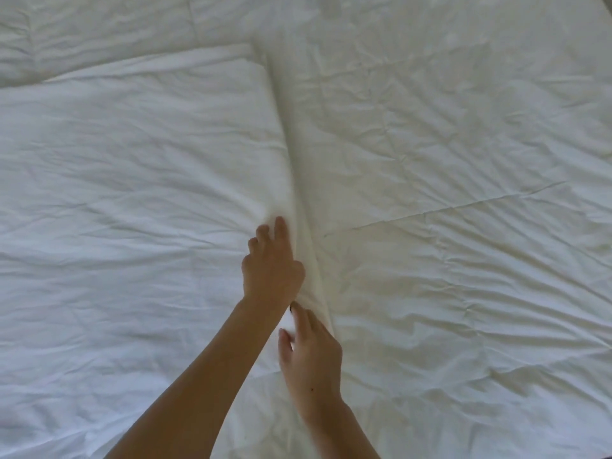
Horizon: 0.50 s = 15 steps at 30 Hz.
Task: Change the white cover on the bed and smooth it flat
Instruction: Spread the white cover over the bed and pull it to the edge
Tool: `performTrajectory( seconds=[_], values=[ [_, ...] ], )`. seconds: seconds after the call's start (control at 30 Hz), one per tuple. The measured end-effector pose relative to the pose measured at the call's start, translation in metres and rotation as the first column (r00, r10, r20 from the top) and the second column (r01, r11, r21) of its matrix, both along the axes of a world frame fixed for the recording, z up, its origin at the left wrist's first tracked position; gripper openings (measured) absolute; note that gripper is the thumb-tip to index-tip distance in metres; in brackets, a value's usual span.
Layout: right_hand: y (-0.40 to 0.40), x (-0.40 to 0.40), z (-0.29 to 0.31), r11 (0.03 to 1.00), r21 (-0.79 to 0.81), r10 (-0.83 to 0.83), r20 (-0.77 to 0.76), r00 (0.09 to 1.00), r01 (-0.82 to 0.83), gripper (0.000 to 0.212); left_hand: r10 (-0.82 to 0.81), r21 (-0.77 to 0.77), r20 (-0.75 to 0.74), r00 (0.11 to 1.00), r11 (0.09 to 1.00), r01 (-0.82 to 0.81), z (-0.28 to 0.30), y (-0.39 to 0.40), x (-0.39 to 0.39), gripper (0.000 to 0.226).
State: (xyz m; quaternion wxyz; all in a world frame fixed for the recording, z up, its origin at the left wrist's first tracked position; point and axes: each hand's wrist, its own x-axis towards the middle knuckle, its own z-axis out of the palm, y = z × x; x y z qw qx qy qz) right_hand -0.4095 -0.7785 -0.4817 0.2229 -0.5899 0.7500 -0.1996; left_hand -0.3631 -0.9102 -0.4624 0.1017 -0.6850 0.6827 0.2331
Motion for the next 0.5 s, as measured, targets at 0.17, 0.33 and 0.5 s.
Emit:
performTrajectory(
  seconds=[0.17, 0.33, 0.5],
  values=[
    [0.006, -0.012, 0.007, 0.975, -0.212, -0.047, 0.112, 0.993, 0.071, 0.021, 0.341, 0.023, -0.12, 0.932, 0.94, -0.341, 0.009, -0.007, 0.059, 0.03],
    [-0.019, -0.009, 0.021, 0.799, 0.392, -0.6, 0.458, 0.656, 0.456, 0.062, 0.56, 0.114, -0.175, 0.81, 0.829, -0.548, 0.0, 0.008, 0.093, 0.018],
    [-0.042, -0.007, 0.018, 0.718, 0.583, -0.69, 0.528, 0.495, 0.38, 0.039, 0.585, 0.364, -0.541, 0.605, 0.811, -0.458, 0.012, 0.015, 0.073, 0.036]
  ],
)
